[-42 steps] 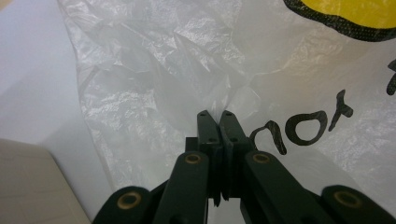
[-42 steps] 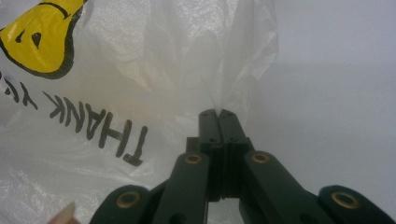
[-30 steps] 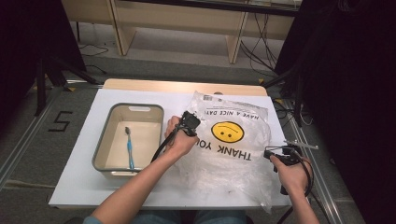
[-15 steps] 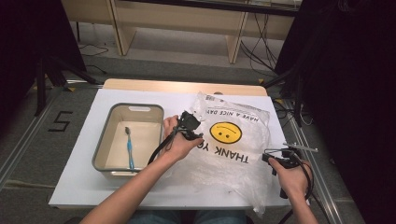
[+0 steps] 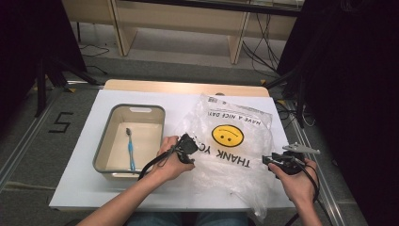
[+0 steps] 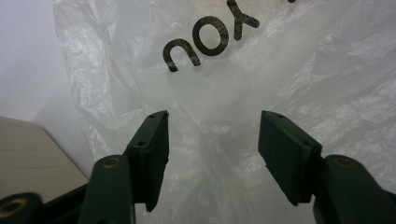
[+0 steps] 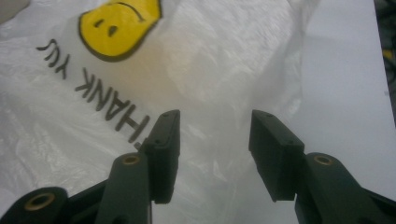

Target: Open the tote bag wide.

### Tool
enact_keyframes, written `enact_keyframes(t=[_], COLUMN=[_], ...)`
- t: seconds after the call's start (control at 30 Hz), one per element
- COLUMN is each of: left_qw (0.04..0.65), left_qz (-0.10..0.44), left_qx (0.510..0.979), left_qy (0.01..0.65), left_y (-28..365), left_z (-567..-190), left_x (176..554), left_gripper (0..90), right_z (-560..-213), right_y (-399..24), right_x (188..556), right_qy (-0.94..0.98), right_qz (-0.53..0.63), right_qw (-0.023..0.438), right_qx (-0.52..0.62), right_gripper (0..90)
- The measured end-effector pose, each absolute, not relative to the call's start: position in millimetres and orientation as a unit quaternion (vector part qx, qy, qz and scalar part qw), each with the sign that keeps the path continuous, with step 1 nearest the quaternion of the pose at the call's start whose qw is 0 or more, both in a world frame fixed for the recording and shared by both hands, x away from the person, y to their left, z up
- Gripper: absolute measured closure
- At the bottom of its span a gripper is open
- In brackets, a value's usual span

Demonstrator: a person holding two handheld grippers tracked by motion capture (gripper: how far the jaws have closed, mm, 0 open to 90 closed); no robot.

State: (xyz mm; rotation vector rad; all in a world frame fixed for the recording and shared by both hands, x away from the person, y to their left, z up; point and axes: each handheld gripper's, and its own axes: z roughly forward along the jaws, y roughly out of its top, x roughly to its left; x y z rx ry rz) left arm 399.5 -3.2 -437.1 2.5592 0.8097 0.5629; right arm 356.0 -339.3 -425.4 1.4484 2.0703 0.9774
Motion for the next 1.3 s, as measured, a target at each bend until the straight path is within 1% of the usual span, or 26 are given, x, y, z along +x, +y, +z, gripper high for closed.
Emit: enact_keyframes(t=[0.07, 0.13, 0.33, 0.4, 0.53, 0.6, 0.73, 0.93, 1.1, 1.17, 1.23, 1.3], left_qw=[0.192, 0.191, 0.187, 0.187, 0.183, 0.186, 0.203, 0.242, 0.248, 0.251, 0.256, 0.263], left_qz=[0.200, 0.203, 0.201, 0.202, 0.196, 0.193, 0.200, 0.210, 0.211, 0.211, 0.214, 0.217], left_qx=[0.914, 0.915, 0.914, 0.913, 0.916, 0.916, 0.910, 0.897, 0.895, 0.895, 0.893, 0.890], left_qy=[0.295, 0.293, 0.300, 0.300, 0.299, 0.298, 0.300, 0.305, 0.304, 0.302, 0.303, 0.304], left_y=[-4, -6, -9, -10, -10, -10, -9, -4, -3, -3, -2, -1], left_z=[-439, -440, -441, -441, -440, -439, -434, -422, -420, -419, -418, -416], left_x=[401, 401, 405, 405, 407, 407, 407, 405, 404, 403, 403, 402], left_gripper=[49.6, 54.4, 72.8, 78.7, 87.1, 88.9, 89.4, 89.6, 89.6, 89.5, 89.5, 89.5], right_z=[-424, -423, -427, -430, -433, -433, -433, -442, -445, -448, -451, -452], right_y=[-333, -326, -302, -296, -288, -285, -277, -251, -237, -229, -226, -225], right_x=[357, 358, 361, 362, 364, 363, 364, 369, 373, 378, 380, 382], right_qy=[0.764, 0.781, 0.826, 0.835, 0.845, 0.849, 0.860, 0.887, 0.898, 0.905, 0.907, 0.907], right_qz=[0.356, 0.362, 0.366, 0.363, 0.359, 0.361, 0.356, 0.343, 0.327, 0.310, 0.297, 0.285], right_qw=[0.223, 0.220, 0.185, 0.179, 0.170, 0.164, 0.162, 0.145, 0.156, 0.170, 0.178, 0.188], right_qx=[0.490, 0.459, 0.386, 0.372, 0.358, 0.350, 0.329, 0.272, 0.249, 0.239, 0.241, 0.247], right_gripper=[50.8, 48.6, 43.4, 43.1, 42.8, 42.6, 40.9, 34.8, 34.4, 42.8, 49.1, 58.8])
